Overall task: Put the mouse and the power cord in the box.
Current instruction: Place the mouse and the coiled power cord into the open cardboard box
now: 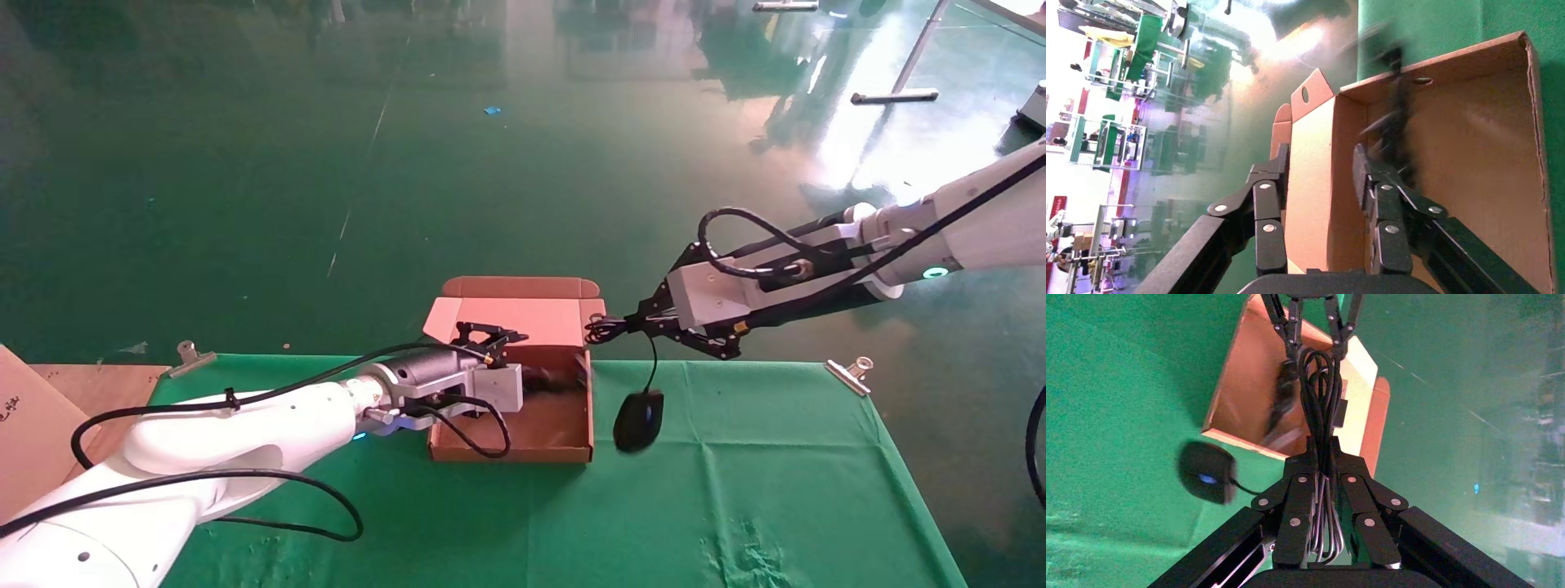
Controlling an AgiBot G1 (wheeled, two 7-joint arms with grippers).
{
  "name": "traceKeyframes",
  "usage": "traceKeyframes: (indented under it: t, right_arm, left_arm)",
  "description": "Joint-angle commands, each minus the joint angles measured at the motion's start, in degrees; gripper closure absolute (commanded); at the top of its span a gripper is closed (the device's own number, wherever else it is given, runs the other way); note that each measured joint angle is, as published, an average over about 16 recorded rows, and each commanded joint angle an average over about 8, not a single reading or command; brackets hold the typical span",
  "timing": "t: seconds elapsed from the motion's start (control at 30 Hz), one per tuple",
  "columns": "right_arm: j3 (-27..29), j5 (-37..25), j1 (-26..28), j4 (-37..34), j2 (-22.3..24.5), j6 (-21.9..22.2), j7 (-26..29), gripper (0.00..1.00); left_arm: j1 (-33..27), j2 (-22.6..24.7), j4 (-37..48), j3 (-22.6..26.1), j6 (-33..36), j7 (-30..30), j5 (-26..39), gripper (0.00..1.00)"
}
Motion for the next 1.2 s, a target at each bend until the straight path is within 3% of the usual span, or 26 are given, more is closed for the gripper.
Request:
traceKeyframes:
  t: [0.03,0.2,0.33,0.53,0.77,0.97,1.2]
  right_arm:
    - [0.1,0.1,-0.1,0.0,0.0,-0.2,0.0,1.0]
    - [0.0,0.0,-0.1,0.3,-1.3,-0.1,0.5,1.0]
    - [-0.2,-0.3,-0.6,0.6,-3.4,1.8,1.1,1.0]
    - [-0.4,-0.3,-3.4,3.8,-6.4,8.3,2.6,1.0]
    - [-1.3,3.3,-9.5,14.9,-7.4,19.3,6.4,1.0]
    - [-7.1,6.5,-14.0,23.2,-7.5,24.4,11.2,1.0]
    - [-16.2,8.9,-18.5,27.6,-7.5,30.0,16.8,1.0]
  left_arm:
    - [0.0,0.0,-0.2,0.9,-0.3,0.1,-0.8,0.0]
    - [-0.7,-0.3,1.4,1.7,-0.4,-1.8,-4.0,0.0]
    - [-1.6,-2.2,4.6,-0.3,3.4,-6.1,-9.0,0.0]
    - [-2.4,-9.9,7.4,-4.2,17.3,-9.4,-15.7,0.0]
    - [-2.9,-19.1,8.1,-6.6,32.6,-9.4,-19.5,0.0]
    - [-3.4,-23.3,10.2,-7.5,39.2,-8.5,-20.8,0.0]
    - [-3.6,-23.9,12.5,-8.3,43.6,-7.9,-22.0,0.0]
